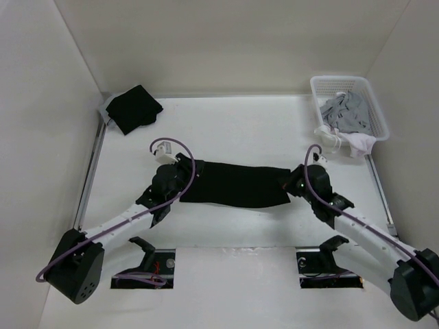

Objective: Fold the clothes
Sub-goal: Fold the tank top

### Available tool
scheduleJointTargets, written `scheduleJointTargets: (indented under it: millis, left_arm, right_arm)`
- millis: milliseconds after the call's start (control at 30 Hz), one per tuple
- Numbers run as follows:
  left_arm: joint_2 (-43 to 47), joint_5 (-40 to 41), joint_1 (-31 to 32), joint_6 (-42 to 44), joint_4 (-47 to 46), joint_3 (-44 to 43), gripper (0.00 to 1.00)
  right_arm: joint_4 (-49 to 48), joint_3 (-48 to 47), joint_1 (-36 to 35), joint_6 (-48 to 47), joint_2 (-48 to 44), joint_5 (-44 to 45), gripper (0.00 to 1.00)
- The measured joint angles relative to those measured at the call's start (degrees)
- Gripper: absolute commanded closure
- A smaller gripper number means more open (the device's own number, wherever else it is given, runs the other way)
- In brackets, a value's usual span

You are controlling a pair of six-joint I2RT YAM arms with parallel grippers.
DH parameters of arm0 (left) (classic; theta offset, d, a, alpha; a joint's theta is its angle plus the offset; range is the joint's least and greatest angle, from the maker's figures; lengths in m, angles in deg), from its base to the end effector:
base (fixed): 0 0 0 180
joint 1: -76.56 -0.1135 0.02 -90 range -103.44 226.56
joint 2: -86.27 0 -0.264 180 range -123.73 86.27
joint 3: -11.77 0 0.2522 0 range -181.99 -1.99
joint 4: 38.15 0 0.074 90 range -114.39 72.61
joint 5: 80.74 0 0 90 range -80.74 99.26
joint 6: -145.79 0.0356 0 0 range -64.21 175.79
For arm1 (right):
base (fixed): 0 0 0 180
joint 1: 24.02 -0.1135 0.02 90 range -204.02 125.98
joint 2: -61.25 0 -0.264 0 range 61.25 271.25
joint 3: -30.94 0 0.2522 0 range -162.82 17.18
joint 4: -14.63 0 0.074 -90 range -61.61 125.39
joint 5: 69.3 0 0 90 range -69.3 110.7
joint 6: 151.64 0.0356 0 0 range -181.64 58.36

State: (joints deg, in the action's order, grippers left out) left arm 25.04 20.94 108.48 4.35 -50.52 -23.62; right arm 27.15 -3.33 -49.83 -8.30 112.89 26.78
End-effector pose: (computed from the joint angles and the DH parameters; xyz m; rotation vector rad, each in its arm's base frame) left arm 0.1955 -0.1133 0.2096 -0.4677 1.8252 -0.8416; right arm 0.1742 0.0801 0.1907 0.5815 2.0934 0.7117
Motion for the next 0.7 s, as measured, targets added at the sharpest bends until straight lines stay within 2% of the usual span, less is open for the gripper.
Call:
scheduleJointTargets:
  millis: [100, 200, 433, 600, 700]
  left_arm:
    - [2.56, -0.39, -1.49, 0.02, 1.7, 0.0, 0.69]
    - [6.86, -0.55, -3.32, 0.04, 3.5, 0.0, 0.69]
    - [16.79, -2.75, -9.51, 0.02, 8.79, 0.02, 0.69]
    - [20.37, -5.86, -13.75, 0.0, 10.34, 0.31, 0.69]
    - [21.14, -7.96, -16.0, -0.24, 10.67, 0.96, 0.69]
  right_arm:
    - [8.0, -8.48, -3.76, -3.32, 1.36, 1.73, 1.0]
    - [11.74, -18.97, -10.05, -5.66, 8.07, 2.62, 1.0]
    - [15.96, -41.48, -21.05, -7.52, 32.06, 4.35, 1.0]
    - [20.28, -57.59, -26.95, -8.11, 49.37, 5.4, 0.99]
    - [22.58, -66.25, -29.62, -8.09, 58.1, 5.81, 0.89]
